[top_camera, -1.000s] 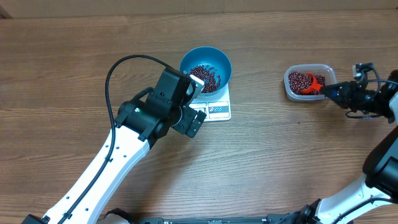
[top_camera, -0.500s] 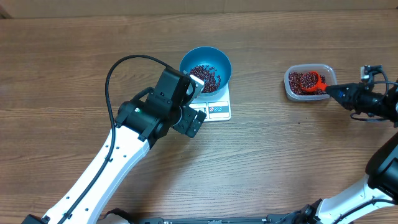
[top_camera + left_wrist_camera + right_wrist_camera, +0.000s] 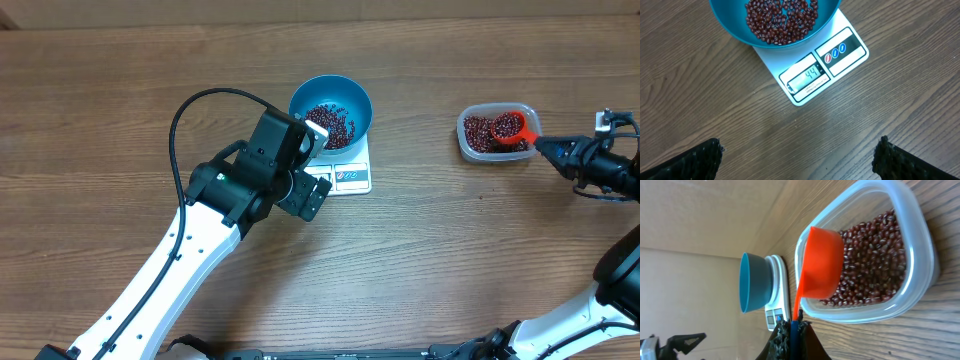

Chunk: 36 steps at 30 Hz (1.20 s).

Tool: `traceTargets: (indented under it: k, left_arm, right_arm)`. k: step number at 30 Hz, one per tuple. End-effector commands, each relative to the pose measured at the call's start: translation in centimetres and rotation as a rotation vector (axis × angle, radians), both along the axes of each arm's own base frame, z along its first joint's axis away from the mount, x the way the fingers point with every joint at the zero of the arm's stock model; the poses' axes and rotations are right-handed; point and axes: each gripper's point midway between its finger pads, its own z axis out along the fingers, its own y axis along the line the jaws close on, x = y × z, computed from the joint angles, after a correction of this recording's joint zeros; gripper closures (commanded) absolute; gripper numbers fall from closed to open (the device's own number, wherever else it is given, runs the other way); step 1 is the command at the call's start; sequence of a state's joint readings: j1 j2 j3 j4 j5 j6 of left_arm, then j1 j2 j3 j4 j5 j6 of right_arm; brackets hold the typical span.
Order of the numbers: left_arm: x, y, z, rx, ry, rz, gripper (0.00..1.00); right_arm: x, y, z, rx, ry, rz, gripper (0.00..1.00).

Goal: Scoop item into bowl and weigh 150g on scale

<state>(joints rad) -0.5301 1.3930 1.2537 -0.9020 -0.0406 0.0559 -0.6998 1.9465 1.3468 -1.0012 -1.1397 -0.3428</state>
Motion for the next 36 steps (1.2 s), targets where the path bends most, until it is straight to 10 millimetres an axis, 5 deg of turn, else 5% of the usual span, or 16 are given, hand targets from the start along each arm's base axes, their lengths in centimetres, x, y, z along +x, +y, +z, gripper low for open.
traceTargets:
  k: [1, 19, 28, 36]
  left_arm:
    - [-0.1, -0.1, 0.9, -0.013, -0.024, -0.018, 0.00]
    - [-0.1, -0.1, 0.9, -0.013, -0.024, -0.018, 0.00]
    - [-0.1, -0.1, 0.9, -0.013, -0.024, -0.018, 0.00]
    - [-0.1, -0.1, 0.9, -0.013, -0.024, -0.018, 0.00]
  right_arm:
    - [0.0, 0.3, 0.7, 0.055, -0.029, -0.002, 0.97]
    - [0.2, 1.7, 4.1, 0.219, -0.147, 0.015, 0.96]
    - [0.4, 5.5, 5.4, 0.273, -0.163, 0.105, 0.96]
    - [1.4, 11.7, 6.9, 0.305, -0.204, 0.274, 0.96]
